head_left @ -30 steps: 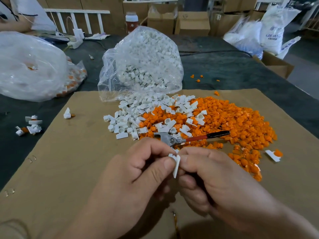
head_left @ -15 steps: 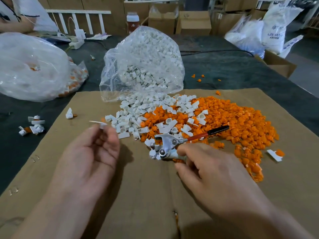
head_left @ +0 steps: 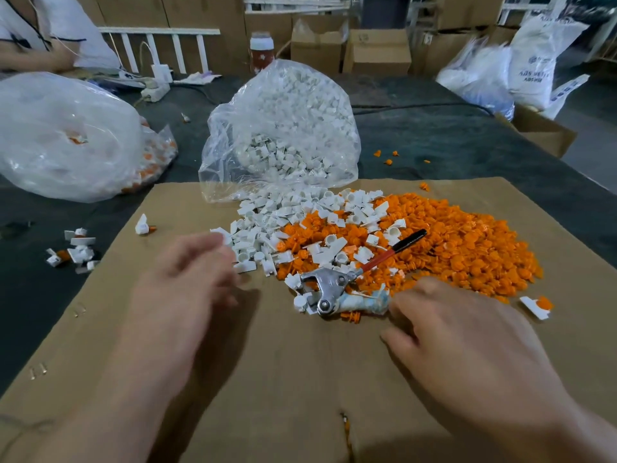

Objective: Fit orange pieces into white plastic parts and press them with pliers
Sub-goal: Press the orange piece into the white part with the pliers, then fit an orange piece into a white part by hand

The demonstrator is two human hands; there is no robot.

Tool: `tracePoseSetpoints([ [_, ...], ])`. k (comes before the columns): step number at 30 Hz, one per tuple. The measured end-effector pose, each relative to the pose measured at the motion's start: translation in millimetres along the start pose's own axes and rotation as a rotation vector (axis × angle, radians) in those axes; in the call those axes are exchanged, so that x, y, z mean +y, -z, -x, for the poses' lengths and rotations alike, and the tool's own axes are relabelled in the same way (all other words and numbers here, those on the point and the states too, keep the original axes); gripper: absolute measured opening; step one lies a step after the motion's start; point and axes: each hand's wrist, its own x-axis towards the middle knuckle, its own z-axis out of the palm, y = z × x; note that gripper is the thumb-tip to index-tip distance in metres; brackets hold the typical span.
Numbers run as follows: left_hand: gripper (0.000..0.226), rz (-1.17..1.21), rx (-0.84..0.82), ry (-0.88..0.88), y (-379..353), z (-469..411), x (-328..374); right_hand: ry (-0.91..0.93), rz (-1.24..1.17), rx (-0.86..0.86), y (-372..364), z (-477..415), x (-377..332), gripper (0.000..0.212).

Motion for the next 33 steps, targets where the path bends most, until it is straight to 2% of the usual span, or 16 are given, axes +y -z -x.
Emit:
tracePoseSetpoints([
  [3,0.025,-0.705,-0.246,-0.284,-24,23,3,0.069,-0.015,-0.084,3,2,-1,0.017],
  [6,0.047,-0.989,-0.332,-0.43,-31,30,1,0.141,-0.033,-0.119,0,2,-1,0.011],
  [8,0.046,-0.995,-0.314,-0.465,-33,28,-1,0.177,-0.067,-0.129,-2,1,-2,0.015],
  [12,0.026,-0.956,-0.273,-0.464,-35,28,-3,0.244,-0.126,-0.124,-5,-2,-4,0.017],
  [16,0.013,-1.01,-0.319,-0.592,-36,29,-5,0.233,-0.143,-0.133,-6,-4,-3,0.017],
  [20,0.015,-0.993,-0.304,-0.595,-36,31,-4,0.129,-0.082,-0.123,0,0,1,0.007],
  [22,0.017,-0.993,-0.3,-0.594,-36,30,-5,0.107,-0.069,-0.137,4,2,1,0.009],
  [28,0.023,-0.971,-0.309,-0.574,-42,33,-6,0.159,-0.099,-0.165,3,2,-1,0.014],
  [33,0.015,-0.936,-0.328,-0.603,-48,36,-5,0.189,-0.153,-0.13,-2,0,-2,0.012],
])
